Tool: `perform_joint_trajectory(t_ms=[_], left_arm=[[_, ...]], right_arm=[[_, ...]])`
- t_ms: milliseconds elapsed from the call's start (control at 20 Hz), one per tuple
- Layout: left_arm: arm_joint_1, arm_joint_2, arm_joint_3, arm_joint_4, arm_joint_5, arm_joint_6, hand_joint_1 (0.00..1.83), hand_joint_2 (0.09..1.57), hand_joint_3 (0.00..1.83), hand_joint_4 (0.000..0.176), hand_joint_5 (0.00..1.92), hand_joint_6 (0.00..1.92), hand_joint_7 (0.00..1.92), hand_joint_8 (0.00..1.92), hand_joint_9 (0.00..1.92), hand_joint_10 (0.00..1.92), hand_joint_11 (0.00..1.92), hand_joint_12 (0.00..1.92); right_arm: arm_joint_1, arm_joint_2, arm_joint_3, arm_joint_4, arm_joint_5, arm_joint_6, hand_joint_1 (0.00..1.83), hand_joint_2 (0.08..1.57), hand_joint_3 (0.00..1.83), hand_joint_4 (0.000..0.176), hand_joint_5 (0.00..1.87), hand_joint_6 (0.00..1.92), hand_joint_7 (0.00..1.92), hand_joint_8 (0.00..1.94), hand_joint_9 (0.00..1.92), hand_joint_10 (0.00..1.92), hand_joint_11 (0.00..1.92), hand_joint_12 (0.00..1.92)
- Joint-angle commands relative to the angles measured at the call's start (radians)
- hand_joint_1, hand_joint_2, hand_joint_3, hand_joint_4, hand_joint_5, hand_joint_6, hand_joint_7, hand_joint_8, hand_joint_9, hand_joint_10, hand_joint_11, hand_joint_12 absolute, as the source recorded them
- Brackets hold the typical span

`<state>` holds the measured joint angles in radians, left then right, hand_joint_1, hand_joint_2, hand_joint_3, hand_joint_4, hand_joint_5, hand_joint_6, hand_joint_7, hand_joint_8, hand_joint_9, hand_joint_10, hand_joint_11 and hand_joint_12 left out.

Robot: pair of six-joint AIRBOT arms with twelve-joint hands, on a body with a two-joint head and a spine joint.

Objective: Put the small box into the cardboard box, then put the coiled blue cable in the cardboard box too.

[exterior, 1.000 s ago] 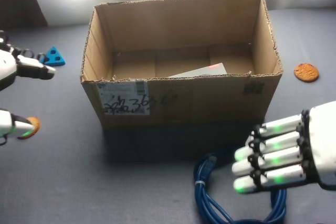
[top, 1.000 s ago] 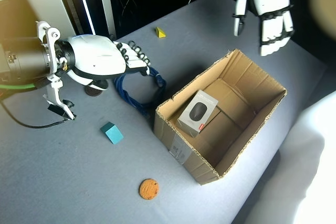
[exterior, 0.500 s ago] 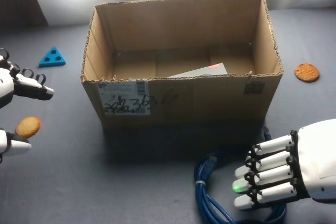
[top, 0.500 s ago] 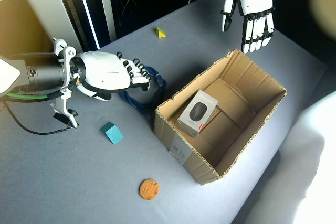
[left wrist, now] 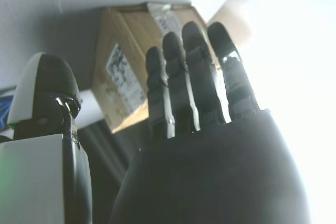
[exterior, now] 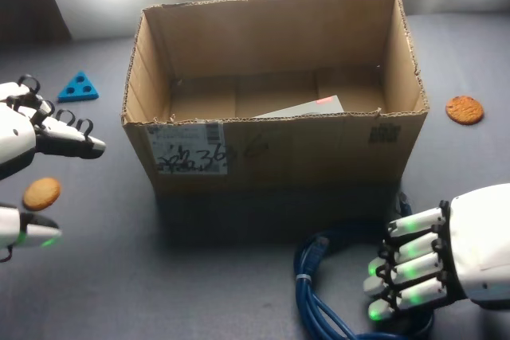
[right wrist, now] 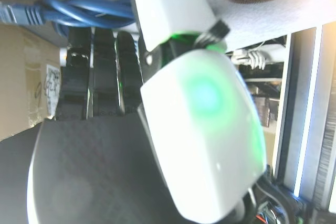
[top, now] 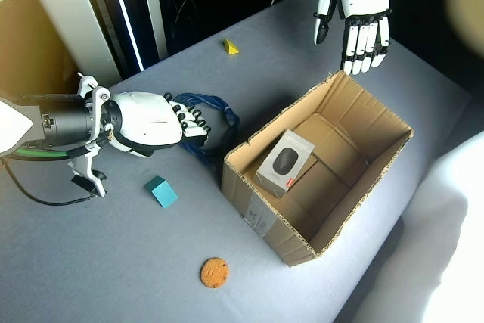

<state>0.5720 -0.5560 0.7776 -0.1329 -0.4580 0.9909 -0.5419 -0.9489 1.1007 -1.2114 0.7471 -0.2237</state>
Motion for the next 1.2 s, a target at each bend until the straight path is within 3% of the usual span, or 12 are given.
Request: perform_joint_trajectory(t_ms=[0,250,550,700,1150], left_arm=[[-0.002,0.020,0.003,0.024,-0.115,-0.023,0.85,1.12,0.00,0.000,0.42,0.00,0.44,0.00,0.41,0.01,0.00,0.79],[0.034,0.039,0.001,0.153,-0.161,-0.145,0.78,1.16,0.01,0.000,0.40,0.00,0.42,0.00,0.40,0.00,0.00,0.78],[0.055,0.051,0.002,0.274,-0.206,-0.246,0.83,1.13,0.00,0.000,0.44,0.00,0.45,0.00,0.42,0.00,0.00,0.81],[0.071,0.053,0.003,0.378,-0.224,-0.332,0.86,1.12,0.00,0.000,0.44,0.00,0.46,0.00,0.43,0.01,0.00,0.82],[0.102,0.059,0.007,0.531,-0.343,-0.432,0.82,1.13,0.00,0.000,0.43,0.01,0.47,0.01,0.44,0.01,0.00,0.81]], right_arm=[[0.001,-0.003,0.008,0.057,0.071,-0.006,1.52,1.00,0.00,0.000,0.41,0.01,0.35,0.01,0.40,0.02,0.09,1.10],[0.003,-0.046,0.040,0.075,0.076,-0.007,1.49,0.98,0.00,0.000,0.52,0.02,0.43,0.01,0.49,0.03,0.13,1.14],[0.020,-0.058,0.044,0.095,0.076,-0.052,1.52,1.02,0.01,0.000,0.57,0.01,0.47,0.00,0.49,0.01,0.14,1.12],[0.020,-0.069,0.054,0.095,0.075,-0.054,1.55,1.03,0.01,0.000,0.60,0.02,0.49,0.01,0.50,0.01,0.13,1.13],[0.017,-0.076,0.062,0.095,0.075,-0.054,1.51,1.04,0.00,0.000,0.59,0.00,0.51,0.00,0.54,0.01,0.09,1.19]])
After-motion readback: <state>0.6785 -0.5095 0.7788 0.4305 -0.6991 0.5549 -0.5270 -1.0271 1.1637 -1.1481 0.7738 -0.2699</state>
